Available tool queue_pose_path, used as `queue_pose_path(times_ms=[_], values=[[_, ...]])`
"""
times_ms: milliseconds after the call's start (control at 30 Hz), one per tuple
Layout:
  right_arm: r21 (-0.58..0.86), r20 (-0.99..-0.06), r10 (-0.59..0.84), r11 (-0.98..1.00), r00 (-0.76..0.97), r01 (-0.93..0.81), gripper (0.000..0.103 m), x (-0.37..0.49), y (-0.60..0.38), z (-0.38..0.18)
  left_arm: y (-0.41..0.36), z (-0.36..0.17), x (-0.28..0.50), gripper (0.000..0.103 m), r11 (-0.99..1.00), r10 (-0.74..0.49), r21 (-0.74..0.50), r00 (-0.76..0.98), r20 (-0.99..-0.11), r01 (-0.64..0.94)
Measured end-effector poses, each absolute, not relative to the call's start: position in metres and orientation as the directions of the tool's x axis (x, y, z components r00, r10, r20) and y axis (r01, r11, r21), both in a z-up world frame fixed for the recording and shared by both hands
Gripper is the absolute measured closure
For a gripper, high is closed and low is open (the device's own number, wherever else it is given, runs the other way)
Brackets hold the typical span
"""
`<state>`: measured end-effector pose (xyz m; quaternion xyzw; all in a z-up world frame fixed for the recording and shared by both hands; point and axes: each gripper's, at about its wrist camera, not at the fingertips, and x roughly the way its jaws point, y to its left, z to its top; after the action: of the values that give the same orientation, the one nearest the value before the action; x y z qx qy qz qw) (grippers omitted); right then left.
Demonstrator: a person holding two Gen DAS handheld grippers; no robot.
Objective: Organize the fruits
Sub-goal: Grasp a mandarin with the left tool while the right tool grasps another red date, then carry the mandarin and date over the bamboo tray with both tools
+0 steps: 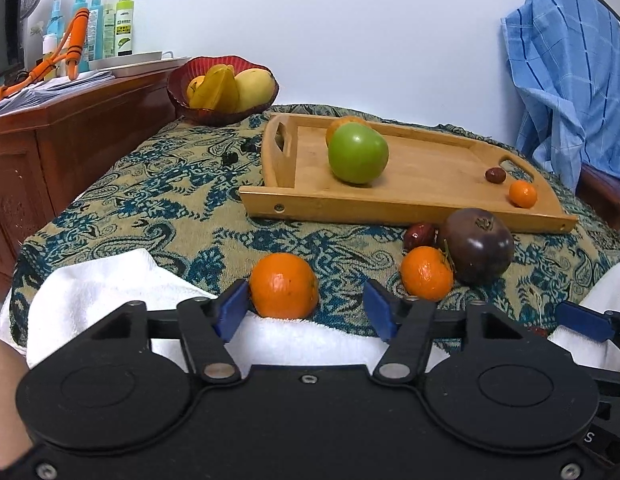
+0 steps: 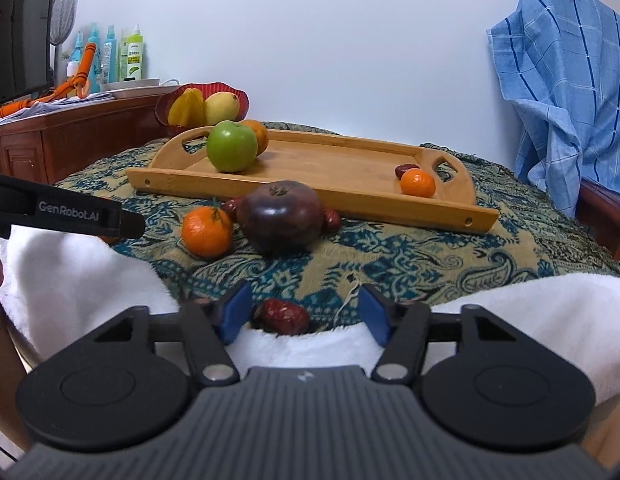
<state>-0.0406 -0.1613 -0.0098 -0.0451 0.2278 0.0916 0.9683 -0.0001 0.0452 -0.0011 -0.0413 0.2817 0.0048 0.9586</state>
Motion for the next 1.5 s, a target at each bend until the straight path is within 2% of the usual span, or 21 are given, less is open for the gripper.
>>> queue_pose_path(times_ms=[133,267,433,700,767,900,1233,1500], values=[[-0.037,-0.462,0.165,0.978,0.871,-0.205,0.049,-0.042,-0.16,-0.011,0.046,0.0,-0.001,0.056,0.997,-0.005,-0.066,0.843,-0.538,-0.036],[-0.027,-0.472,0.183,0.975,0.862,-0.221,0.059,-0.042,-0.159,-0.011,0.05,-0.001,0.0,0.059,0.996,-0.007,-0.074,0.837,-0.547,-0.04],[-0.03,-0.482,0.189,0.972,0.856,-0.232,0.064,-0.042,-0.157,-0.013,0.05,-0.002,0.002,0.06,0.997,-0.003,-0.067,0.826,-0.564,-0.043],[-0.028,-0.492,0.186,0.973,0.851,-0.229,0.065,-0.042,-0.157,-0.014,0.046,-0.007,0.004,0.061,0.998,0.019,-0.04,0.819,-0.573,-0.051],[-0.026,-0.494,0.187,0.973,0.849,-0.229,0.067,-0.041,-0.157,-0.014,0.046,-0.007,0.005,0.068,0.998,0.023,-0.037,0.82,-0.572,-0.054],[-0.022,-0.5,0.194,0.971,0.844,-0.236,0.074,-0.04,-0.157,-0.013,0.047,-0.006,0.008,0.069,0.998,0.018,-0.043,0.818,-0.574,-0.052],[0.026,-0.518,0.21,0.973,0.829,-0.23,0.074,-0.025,-0.169,-0.004,0.034,0.004,0.008,0.069,1.0,0.018,0.012,0.832,-0.555,-0.014],[0.051,-0.47,0.209,0.976,0.858,-0.21,0.074,-0.006,-0.188,0.019,0.023,0.025,0.019,0.07,1.0,-0.006,0.016,0.846,-0.534,0.017]])
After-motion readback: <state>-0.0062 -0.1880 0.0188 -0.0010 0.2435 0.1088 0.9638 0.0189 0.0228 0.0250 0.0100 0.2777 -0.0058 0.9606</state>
